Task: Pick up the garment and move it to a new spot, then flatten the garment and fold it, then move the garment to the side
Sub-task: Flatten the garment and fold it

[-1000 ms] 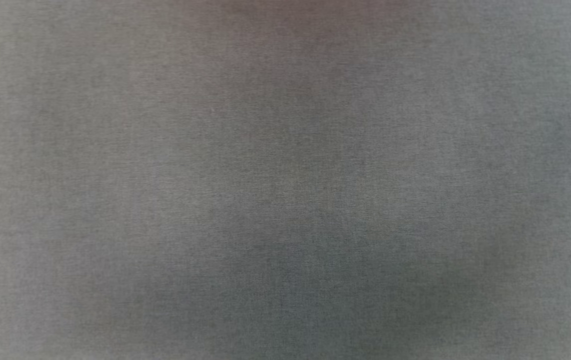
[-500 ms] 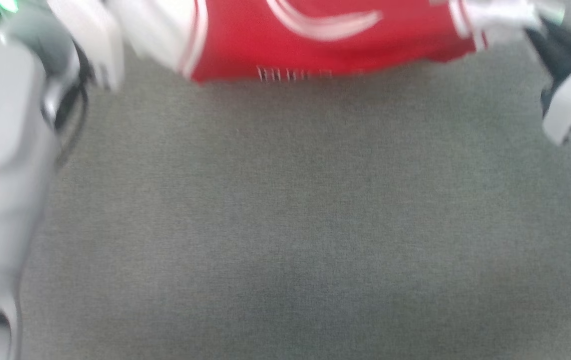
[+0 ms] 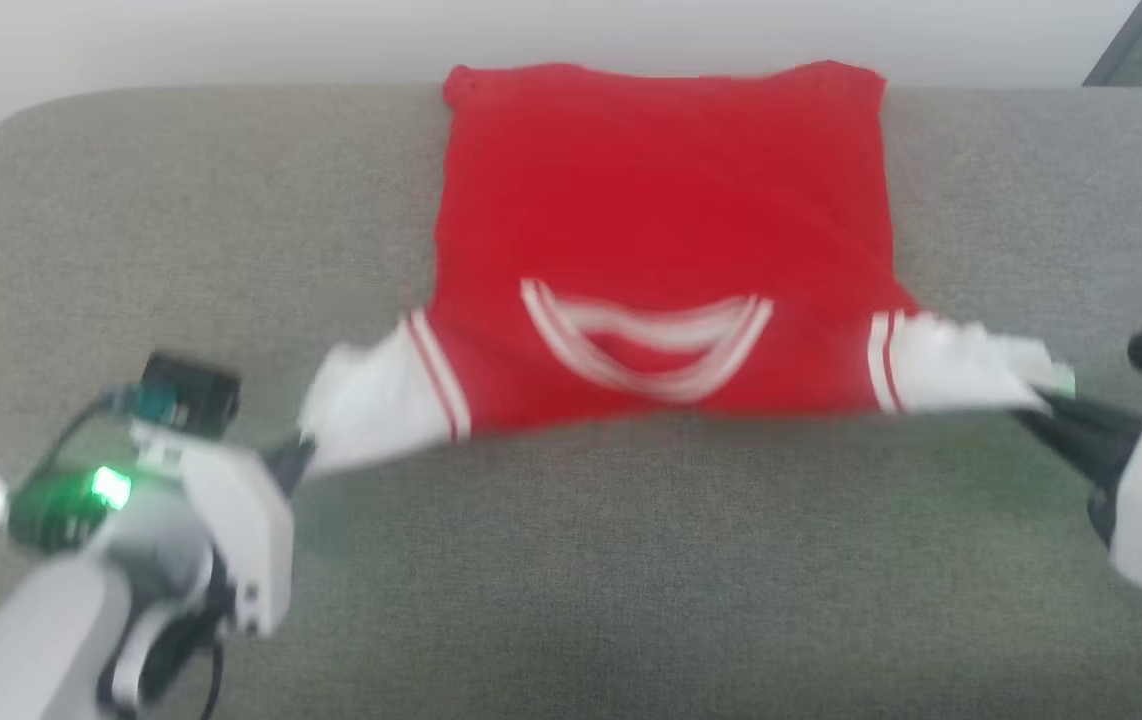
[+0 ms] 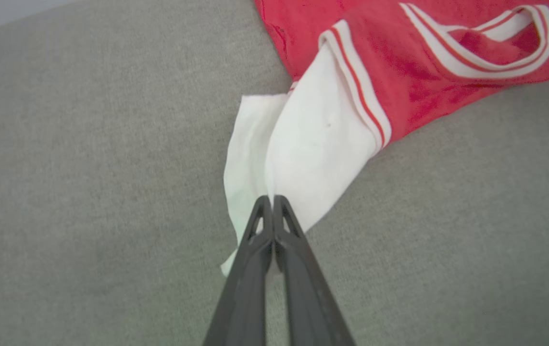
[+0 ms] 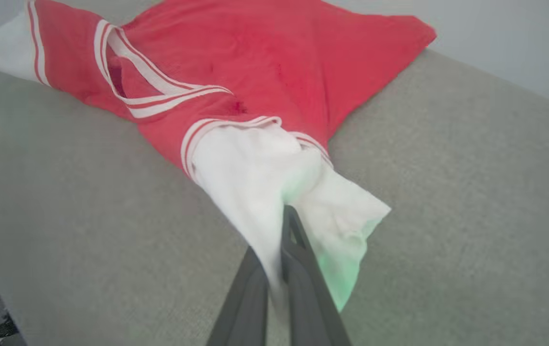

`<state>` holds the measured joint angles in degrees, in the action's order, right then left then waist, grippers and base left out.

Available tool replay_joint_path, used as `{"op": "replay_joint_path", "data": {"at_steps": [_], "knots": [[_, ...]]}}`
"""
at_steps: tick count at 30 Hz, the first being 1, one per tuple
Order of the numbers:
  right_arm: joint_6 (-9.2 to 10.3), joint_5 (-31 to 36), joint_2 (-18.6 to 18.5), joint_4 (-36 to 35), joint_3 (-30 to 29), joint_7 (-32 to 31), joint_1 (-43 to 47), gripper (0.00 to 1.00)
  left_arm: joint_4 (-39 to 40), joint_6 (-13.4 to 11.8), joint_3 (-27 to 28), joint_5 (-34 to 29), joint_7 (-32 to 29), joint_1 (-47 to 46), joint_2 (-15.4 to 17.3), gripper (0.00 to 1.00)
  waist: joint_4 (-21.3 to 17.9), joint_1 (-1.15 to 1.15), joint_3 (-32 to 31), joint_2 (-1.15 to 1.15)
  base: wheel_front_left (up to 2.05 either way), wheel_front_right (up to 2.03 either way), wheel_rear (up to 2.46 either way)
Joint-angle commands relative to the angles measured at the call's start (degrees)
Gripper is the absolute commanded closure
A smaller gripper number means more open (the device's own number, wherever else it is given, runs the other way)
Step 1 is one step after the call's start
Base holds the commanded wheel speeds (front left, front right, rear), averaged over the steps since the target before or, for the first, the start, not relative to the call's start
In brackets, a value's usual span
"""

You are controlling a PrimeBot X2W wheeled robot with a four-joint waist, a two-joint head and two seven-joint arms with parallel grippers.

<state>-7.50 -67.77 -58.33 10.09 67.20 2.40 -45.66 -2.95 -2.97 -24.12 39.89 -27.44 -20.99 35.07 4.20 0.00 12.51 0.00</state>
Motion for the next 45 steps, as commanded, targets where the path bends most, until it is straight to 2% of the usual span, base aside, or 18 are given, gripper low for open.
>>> {"op": "replay_joint_path", "data": {"at_steps": [1, 7, 11, 17, 21, 22, 24, 25, 30, 36, 41, 44, 45], "knots": [[0.02, -1.2, -1.1, -1.1, 0.7, -0.6, 1.3, 1.00, 2.7, -1.6, 0.7, 0.9, -0.6, 2.9, 0.9, 1.00, -0.1, 0.00, -0.2, 0.00, 0.00, 0.00, 0.00], [0.02, -4.0, -6.6, -7.7, 3.9, -3.3, 5.6, 1.00, 13.3, -9.7, 3.3, 2.7, -3.8, 17.3, 4.9, 1.00, -0.3, 0.00, -0.3, 0.00, 0.00, 0.00, 0.00], [0.02, -5.9, -8.9, -10.8, 5.0, -5.2, 9.1, 1.00, 15.7, -13.9, 3.4, 3.1, -5.8, 23.7, 5.8, 1.00, -0.3, 0.00, -0.1, 0.00, 0.00, 0.00, 0.00], [0.00, -8.7, -9.8, -12.8, 5.8, -7.4, 13.5, 1.00, 17.1, -16.6, 2.9, 3.7, -6.1, 27.5, 4.8, 1.00, -0.4, 0.00, 0.5, 0.00, 0.00, 0.00, 0.00], [0.01, -9.2, -8.9, -11.1, 5.9, -7.6, 14.9, 1.00, 17.5, -17.0, 2.3, 3.2, -5.7, 27.0, 3.7, 1.00, -0.5, 0.00, 1.1, 0.00, 0.00, 0.00, 0.00], [0.01, -9.0, -8.5, -10.2, 5.9, -7.7, 15.0, 0.94, 17.4, -17.1, 2.0, 3.0, -5.8, 26.7, 3.4, 1.00, -0.5, 0.00, 1.2, 0.00, 0.00, 0.00, 0.00], [0.01, -9.6, -7.6, -8.5, 5.7, -7.7, 14.7, 0.33, 17.5, -17.0, 1.5, 2.7, -5.4, 25.6, 2.8, 1.00, -0.5, 0.00, 1.3, 0.00, 0.00, 0.00, 0.00], [0.01, -9.6, -7.2, -8.0, 5.5, -7.9, 14.3, 0.00, 17.3, -17.0, 1.3, 2.5, -5.4, 25.3, 2.6, 1.00, -0.5, 0.00, 1.4, 0.00, 0.00, 0.00, 0.00], [0.01, -10.7, -7.8, -6.9, 3.0, -7.4, 11.8, 0.00, 17.3, -16.5, -0.2, 1.7, -5.3, 23.6, 1.3, 1.00, 0.0, 0.00, 1.9, 0.00, 0.00, 0.00, 0.00], [0.02, -10.5, -9.4, -6.2, -4.0, -3.6, 6.2, 0.00, 18.1, -15.9, -2.0, -0.1, -4.9, 20.9, 0.1, 1.00, 1.4, 0.00, 3.6, 0.00, 0.00, 0.00, 0.00], [0.00, -7.5, -4.8, 1.3, -9.8, -0.1, 0.1, 0.00, 18.1, -14.9, -4.2, -1.7, -4.9, 17.6, -1.7, 1.00, 3.7, 0.00, 6.0, 0.00, 0.00, 0.00, 0.00], [0.01, -6.0, -1.6, 6.9, -12.1, -0.7, -3.9, 0.00, 17.6, -14.2, -6.0, -2.9, -5.2, 15.2, -3.2, 1.00, 5.5, 0.00, 7.5, 0.00, 0.00, 0.00, 0.00], [0.01, -6.0, -1.6, 6.9, -12.1, -0.7, -3.9, 0.00, 17.6, -14.2, -6.0, -2.9, -5.2, 15.2, -3.2, 1.00, 5.5, 0.00, 7.5, 0.00, 0.00, 0.00, 0.00]]}}
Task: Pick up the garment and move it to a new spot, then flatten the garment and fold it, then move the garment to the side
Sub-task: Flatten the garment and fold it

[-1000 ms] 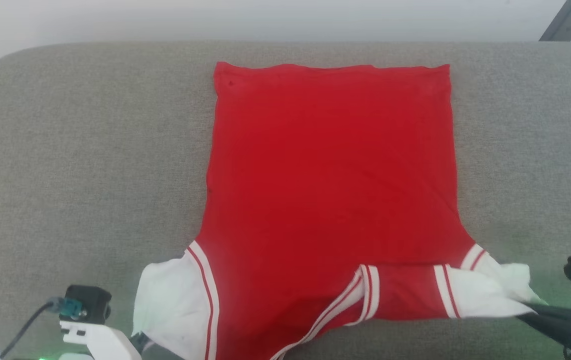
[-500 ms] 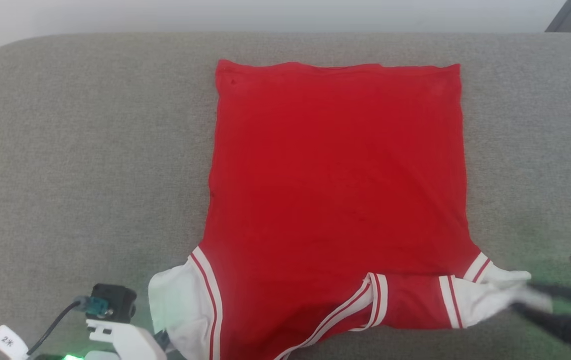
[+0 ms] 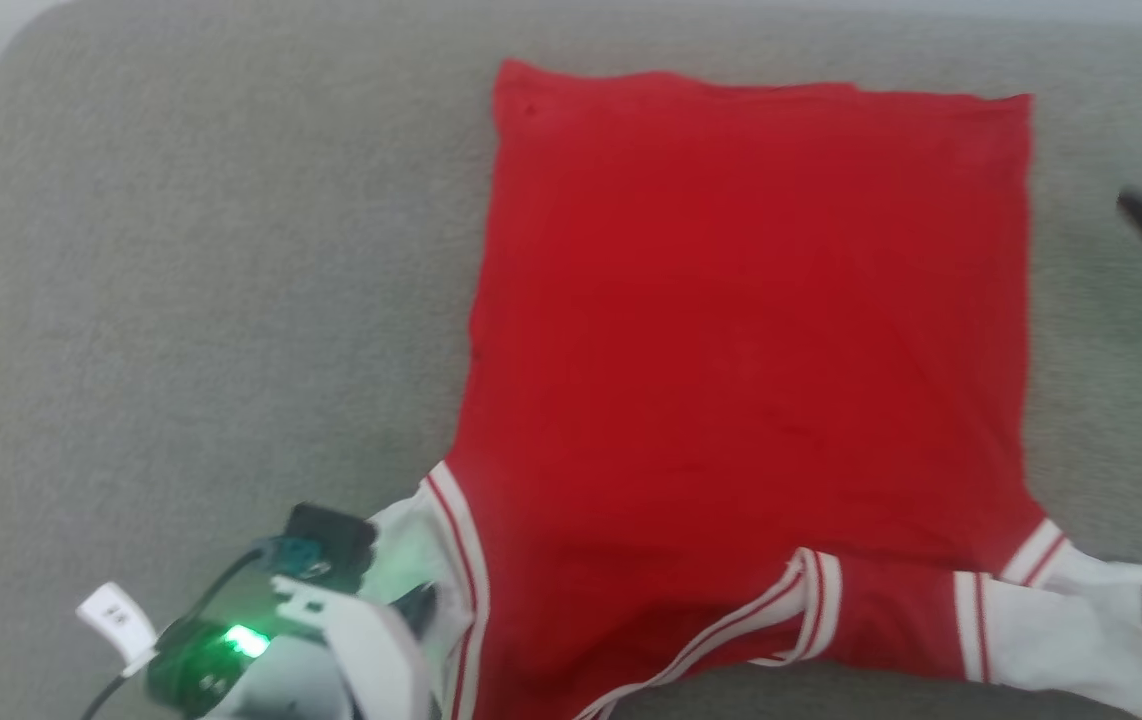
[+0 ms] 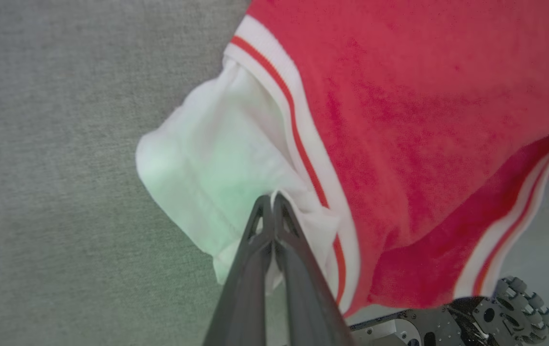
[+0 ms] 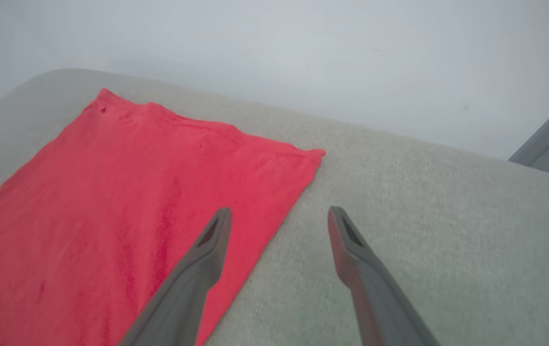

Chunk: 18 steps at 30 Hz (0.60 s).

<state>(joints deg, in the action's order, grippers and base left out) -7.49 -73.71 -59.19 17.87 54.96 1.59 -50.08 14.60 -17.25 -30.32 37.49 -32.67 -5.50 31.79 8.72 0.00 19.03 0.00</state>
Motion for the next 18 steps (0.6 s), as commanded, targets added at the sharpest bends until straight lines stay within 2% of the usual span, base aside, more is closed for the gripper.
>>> {"op": "replay_joint_path", "data": {"at_steps": [1, 9, 18], "knots": [[0.00, 0.1, 0.7, 1.1, -0.4, -0.3, -0.8, 0.00, -0.1, 0.3, -0.3, -0.9, 0.0, -1.2, -0.5, 1.00, 1.6, 0.00, 1.6, 0.00, 0.00, 0.00, 0.00], [0.00, 3.8, 8.5, 16.8, -0.1, -10.0, -11.8, 0.00, -1.6, 2.0, -4.1, -2.9, 0.2, -6.8, -4.6, 1.00, 6.5, 0.00, 6.0, 0.00, 0.00, 0.00, 0.00], [0.00, 2.0, 13.6, 32.5, 2.6, -28.4, -17.2, 0.00, -4.8, 3.8, -6.6, -3.4, 1.8, -9.9, -8.5, 1.00, 10.8, 0.00, 9.5, 0.00, 0.00, 0.00, 0.00]]}}
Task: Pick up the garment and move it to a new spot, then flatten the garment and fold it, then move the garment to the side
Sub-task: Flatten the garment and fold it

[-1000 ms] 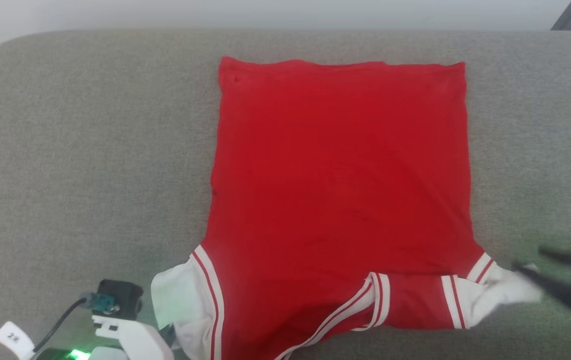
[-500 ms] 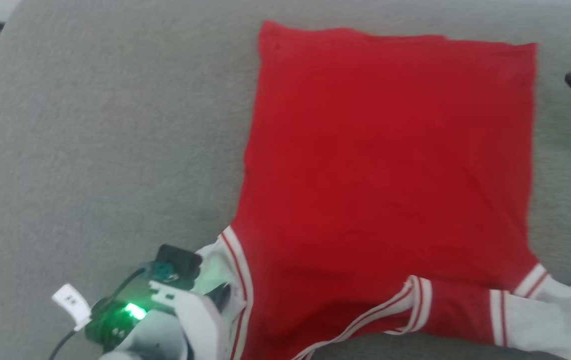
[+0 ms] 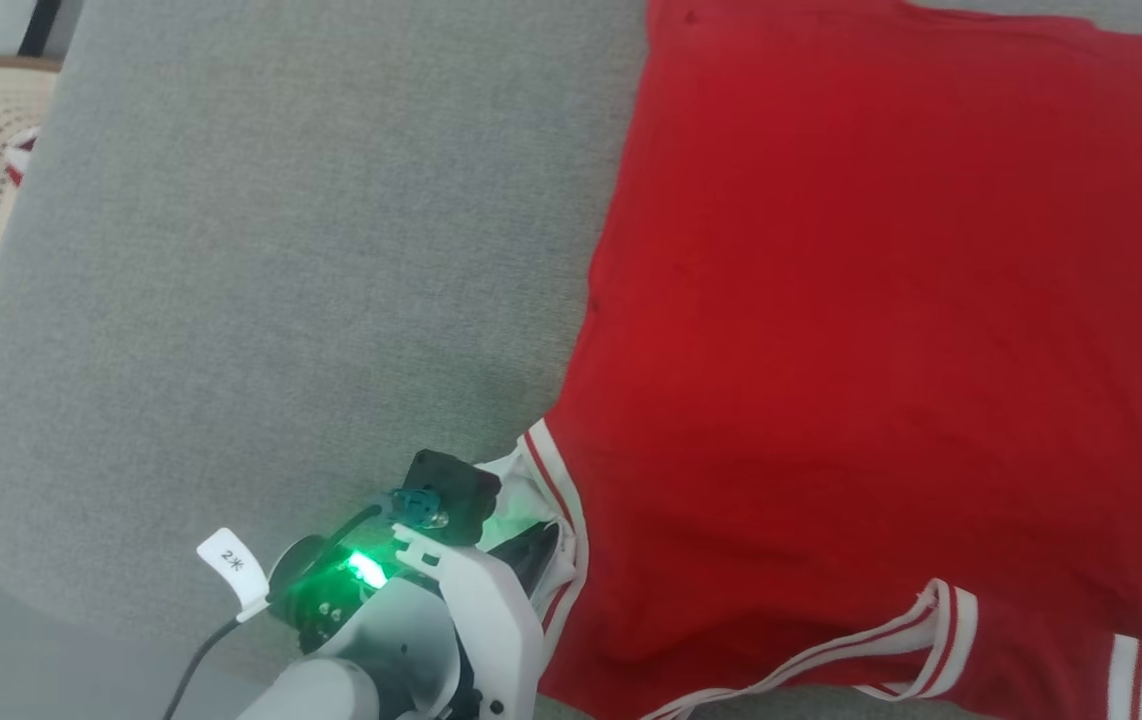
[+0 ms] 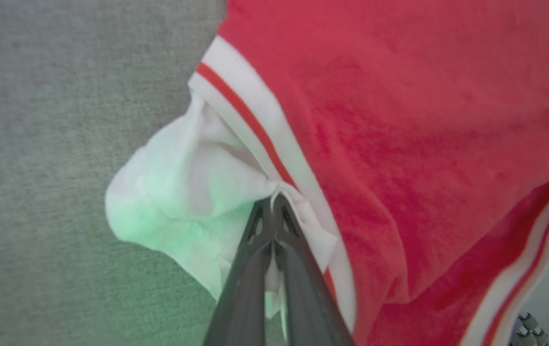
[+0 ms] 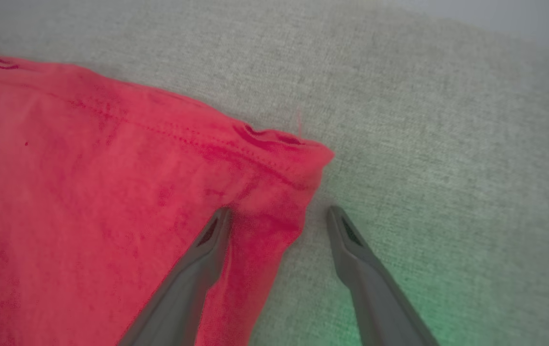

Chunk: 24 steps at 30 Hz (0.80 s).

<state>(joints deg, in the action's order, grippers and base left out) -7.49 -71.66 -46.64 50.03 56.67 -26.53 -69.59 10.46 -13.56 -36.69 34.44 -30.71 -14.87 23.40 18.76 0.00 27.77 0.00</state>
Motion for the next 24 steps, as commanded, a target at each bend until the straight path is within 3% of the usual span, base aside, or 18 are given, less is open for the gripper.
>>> {"op": "replay_joint_path", "data": {"at_steps": [1, 4, 5, 6, 7, 15, 24], "knots": [[0.00, -0.2, 1.5, 1.1, 1.4, -2.2, 2.3, 0.00, -1.0, 0.3, -0.4, -0.1, 0.1, -0.7, -0.4, 1.00, 1.1, 0.00, 1.0, 0.00, 0.00, 0.00, 0.00], [0.00, -1.5, 2.8, 2.8, 2.4, -7.4, 3.1, 0.00, -2.0, 0.6, -0.6, 0.1, 0.9, -0.7, -1.2, 1.00, 1.7, 0.00, 1.3, 0.00, 0.00, 0.00, 0.00], [0.00, -0.9, 2.9, 2.8, 3.4, -8.9, 3.5, 0.08, -2.3, 0.6, -0.6, 0.2, 0.9, -0.8, -1.2, 1.00, 1.9, 0.00, 1.4, 0.00, 0.00, 0.00, 0.00], [0.00, -0.2, 2.7, 2.1, 4.5, -9.6, 3.7, 0.90, -2.7, 0.7, -0.6, 0.2, 1.2, -0.9, -1.3, 1.00, 1.9, 0.00, 1.4, 0.00, 0.00, 0.00, 0.00], [-0.02, 0.0, 2.5, 1.9, 4.9, -9.9, 3.6, 1.00, -3.0, 0.8, -0.5, 0.3, 1.3, -0.9, -1.3, 1.00, 1.9, 0.00, 1.4, 0.00, 0.00, 0.00, 0.00], [-0.03, 0.8, -0.1, -3.4, 5.8, -6.8, 3.1, 1.00, -4.3, 0.2, 1.2, 1.2, 2.1, -0.2, -0.1, 1.00, -0.5, 0.00, -1.2, 0.00, 0.00, 0.00, 0.00], [0.00, -3.9, -10.1, -24.0, 6.5, -1.8, 9.9, 1.00, -2.9, -0.6, 3.8, 2.3, 1.2, 0.6, 3.5, 1.00, -6.4, 0.00, -5.6, 0.00, 0.00, 0.00, 0.00]]}}
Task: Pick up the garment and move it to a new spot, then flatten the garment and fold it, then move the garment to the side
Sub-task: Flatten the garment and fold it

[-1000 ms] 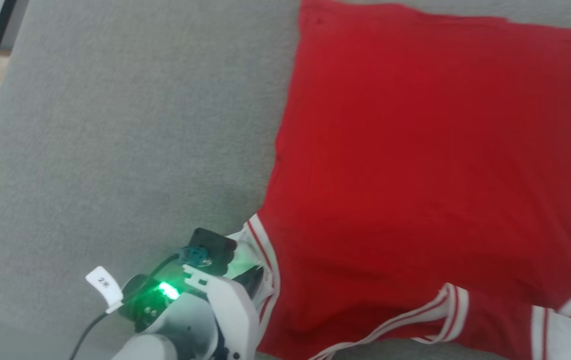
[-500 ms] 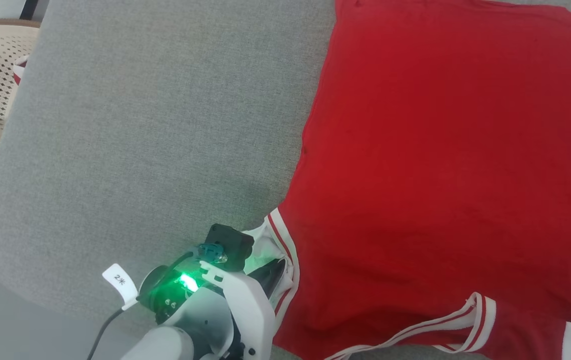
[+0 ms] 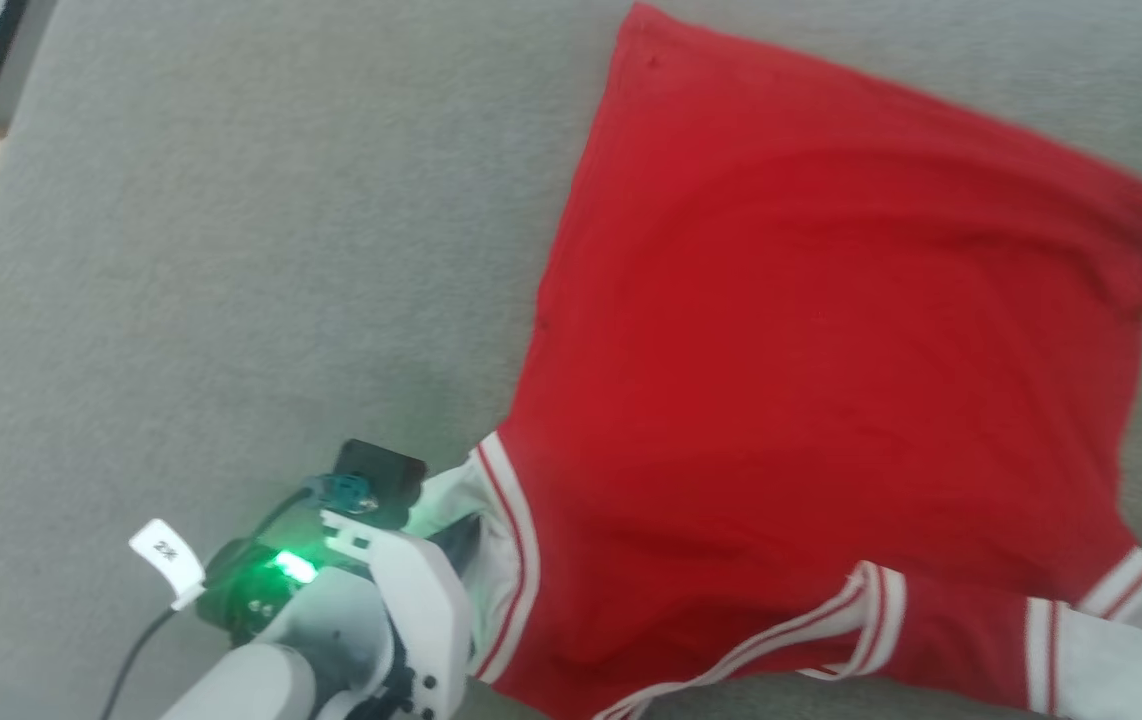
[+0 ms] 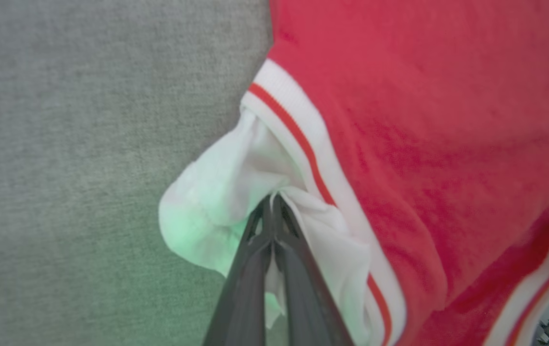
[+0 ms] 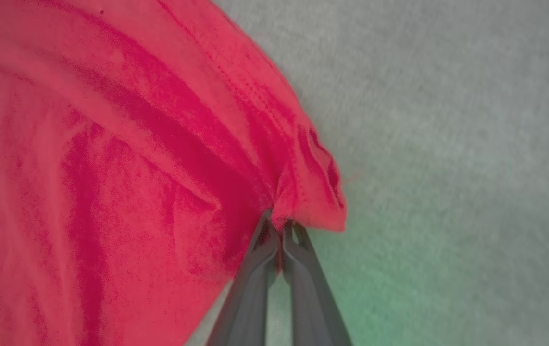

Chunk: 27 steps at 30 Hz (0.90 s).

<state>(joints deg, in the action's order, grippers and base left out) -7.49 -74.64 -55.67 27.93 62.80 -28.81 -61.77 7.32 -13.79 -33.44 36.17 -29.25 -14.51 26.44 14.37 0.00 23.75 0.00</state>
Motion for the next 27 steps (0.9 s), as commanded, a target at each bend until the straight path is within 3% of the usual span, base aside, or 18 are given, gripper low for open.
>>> {"op": "replay_joint_path", "data": {"at_steps": [1, 9, 15, 18, 22, 23, 24, 25, 26, 27], "knots": [[0.00, -0.9, -1.1, -1.9, 0.4, 0.4, 2.1, 1.00, 0.2, -0.4, 0.5, 0.5, -0.3, 0.3, 0.4, 1.00, -2.1, 0.00, -1.6, 0.00, 0.00, 0.00, 0.00], [0.00, -6.5, -9.2, -18.0, 1.0, 4.0, 12.2, 1.00, 1.3, -0.9, 2.1, 1.1, -1.4, 1.5, 3.4, 1.00, -6.9, 0.00, -4.5, 0.00, 0.00, 0.00, 0.00], [0.00, -10.5, -15.3, -25.6, 2.4, 8.8, 21.6, 1.00, 1.8, -0.8, 2.4, 1.3, -2.0, 1.3, 4.5, 1.00, -8.9, 0.00, -5.2, 0.00, 0.00, 0.00, 0.00], [0.00, -11.9, -16.1, -26.1, 3.4, 11.8, 25.8, 1.00, 1.7, -0.7, 2.4, 1.5, -2.2, 0.8, 4.6, 1.00, -9.3, 0.00, -5.2, 0.00, 0.00, 0.00, 0.00], [0.01, -12.1, -13.0, -22.2, 4.7, 15.3, 29.5, 1.00, 1.2, -0.4, 2.3, 1.4, -2.0, 0.3, 4.5, 1.00, -9.5, 0.00, -5.1, 0.00, 0.00, 0.00, 0.00], [0.06, -11.4, -11.7, -20.5, 5.0, 16.0, 30.0, 0.94, 1.1, -0.3, 2.2, 1.4, -2.0, 0.2, 4.4, 1.00, -9.6, 0.00, -5.0, 0.00, 0.00, 0.00, 0.00], [0.13, -10.9, -10.2, -18.5, 5.1, 16.5, 30.2, 0.61, 1.0, -0.2, 2.2, 1.5, -1.9, 0.1, 4.4, 1.00, -9.6, 0.00, -5.0, 0.00, 0.00, 0.00, 0.00], [0.30, -10.3, -8.9, -16.9, 5.3, 16.6, 30.2, 0.09, 0.8, -0.2, 2.2, 1.6, -1.8, 0.1, 4.4, 1.00, -9.6, 0.00, -5.0, 0.00, 0.00, 0.00, 0.00], [0.34, -9.4, -7.8, -15.3, 5.3, 17.0, 30.0, 0.00, 0.7, -0.1, 2.2, 1.7, -1.8, 0.1, 4.4, 1.00, -9.7, 0.00, -5.1, 0.00, 0.00, 0.00, 0.00], [0.43, -9.0, -6.8, -14.2, 5.0, 17.3, 29.5, 0.00, 0.6, 0.0, 2.2, 1.8, -1.8, 0.2, 4.4, 1.00, -9.7, 0.00, -5.1, 0.00, 0.00, 0.00, 0.00]]}}
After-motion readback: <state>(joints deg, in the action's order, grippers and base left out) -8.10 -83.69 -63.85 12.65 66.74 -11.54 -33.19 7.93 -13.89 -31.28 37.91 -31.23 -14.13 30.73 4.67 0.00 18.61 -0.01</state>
